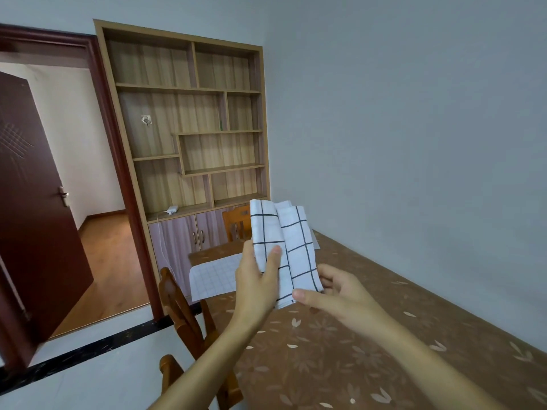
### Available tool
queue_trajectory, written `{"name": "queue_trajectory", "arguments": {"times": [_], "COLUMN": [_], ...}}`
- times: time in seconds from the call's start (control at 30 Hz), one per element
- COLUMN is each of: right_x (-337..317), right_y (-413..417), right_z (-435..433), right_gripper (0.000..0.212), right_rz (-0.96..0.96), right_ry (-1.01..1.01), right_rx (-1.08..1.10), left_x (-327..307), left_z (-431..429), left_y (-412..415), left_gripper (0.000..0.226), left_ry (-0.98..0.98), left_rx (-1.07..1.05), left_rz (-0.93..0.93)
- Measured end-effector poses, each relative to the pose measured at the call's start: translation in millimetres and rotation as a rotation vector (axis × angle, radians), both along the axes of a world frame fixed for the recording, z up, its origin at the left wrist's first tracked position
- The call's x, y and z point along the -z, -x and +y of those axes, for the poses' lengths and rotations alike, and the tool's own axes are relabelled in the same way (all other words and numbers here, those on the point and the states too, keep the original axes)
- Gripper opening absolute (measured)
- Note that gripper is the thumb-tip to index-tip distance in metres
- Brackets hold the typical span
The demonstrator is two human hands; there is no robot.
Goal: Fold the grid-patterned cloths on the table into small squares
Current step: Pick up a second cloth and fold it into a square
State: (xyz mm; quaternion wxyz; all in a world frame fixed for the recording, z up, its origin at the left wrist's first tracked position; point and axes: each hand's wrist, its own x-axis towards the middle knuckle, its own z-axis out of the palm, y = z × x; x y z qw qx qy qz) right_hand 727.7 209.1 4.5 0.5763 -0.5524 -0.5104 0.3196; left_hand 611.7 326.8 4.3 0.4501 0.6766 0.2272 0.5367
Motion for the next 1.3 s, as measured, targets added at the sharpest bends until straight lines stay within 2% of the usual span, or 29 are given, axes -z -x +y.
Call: {"name": "queue_trajectory", "arguments": {"times": [0.07, 0.13, 0.27, 0.33, 0.4, 0.5, 0.7, 0.83, 1.0, 1.3], "right_x": [4, 6, 2, -2, -3, 0, -3, -12, -20, -25], "right_y": [1, 3, 0, -2, -1, 5, -5, -20, -31, -43], "right_z": [2, 5, 11, 12, 11, 10, 3, -9, -15, -22], "right_gripper": [0.024, 0.024, 0.005, 0.010, 0.023, 0.031, 0.018, 0.020, 0.021, 0.027], "right_rz": [-0.042, -0.063, 0.044, 0.181, 0.248, 0.183, 0.077, 0.001, 0.042, 0.079], "right_ry": [0.028, 0.043, -0.003, -0.048, -0.062, -0.035, -0.101, -0.108, -0.141, -0.180], "right_rx": [0.061, 0.132, 0.318, 0.341, 0.262, 0.156, 0.252, 0.262, 0.260, 0.196], "left_x": [2, 4, 2, -1, -1, -4, -12, -23, -32, -40], "left_z": [2, 3, 2, 1, 2, 0, 9, 23, 31, 21], "left_y": [0, 1, 6, 7, 7, 7, 20, 39, 55, 56], "left_gripper": [0.018, 0.018, 0.021, 0.016, 0.014, 0.020, 0.019, 0.025, 0.034, 0.020], "left_ry": [0.017, 0.034, 0.159, 0.267, 0.372, 0.485, 0.604, 0.525, 0.364, 0.299], "left_rx": [0.001, 0.029, 0.152, 0.187, 0.207, 0.228, 0.272, 0.294, 0.408, 0.446], "left_rz": [-0.007, -0.019, -0.049, -0.063, -0.114, -0.173, -0.236, -0.038, 0.195, 0.221]}}
